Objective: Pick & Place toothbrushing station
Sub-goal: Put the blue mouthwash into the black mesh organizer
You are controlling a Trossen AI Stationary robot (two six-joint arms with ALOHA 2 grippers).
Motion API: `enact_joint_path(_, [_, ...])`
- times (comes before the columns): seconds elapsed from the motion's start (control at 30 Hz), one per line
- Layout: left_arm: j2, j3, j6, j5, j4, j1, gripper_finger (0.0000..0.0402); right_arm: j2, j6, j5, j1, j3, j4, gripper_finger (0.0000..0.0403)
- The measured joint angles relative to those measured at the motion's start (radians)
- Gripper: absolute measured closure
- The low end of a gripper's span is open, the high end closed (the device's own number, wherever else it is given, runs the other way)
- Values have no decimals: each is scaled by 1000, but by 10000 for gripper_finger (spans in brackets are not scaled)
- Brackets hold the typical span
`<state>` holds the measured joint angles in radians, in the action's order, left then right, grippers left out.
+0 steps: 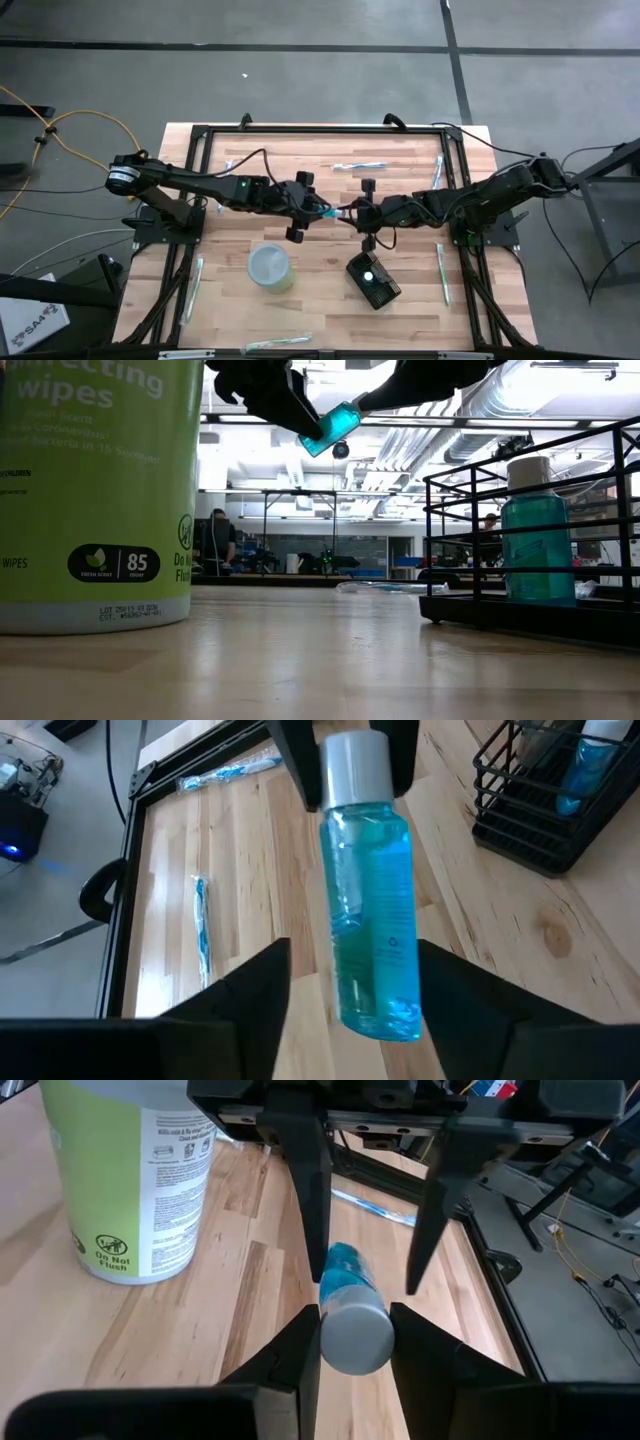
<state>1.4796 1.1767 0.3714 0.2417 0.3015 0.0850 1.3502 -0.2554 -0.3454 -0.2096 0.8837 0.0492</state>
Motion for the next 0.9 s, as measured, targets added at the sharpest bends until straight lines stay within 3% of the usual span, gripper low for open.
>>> enact_joint_path(0.3, [0, 0, -1, 0, 3, 12, 176, 0, 1, -58, -34, 0, -18, 313])
enact_joint_path(0.57, [0, 0, -37, -3, 7, 12, 176, -43, 121, -110, -71, 8, -137, 313])
enact_joint_path(0.9, [0, 0, -88, -3, 20, 25, 176, -71, 324, -99, -123, 223, -586, 313])
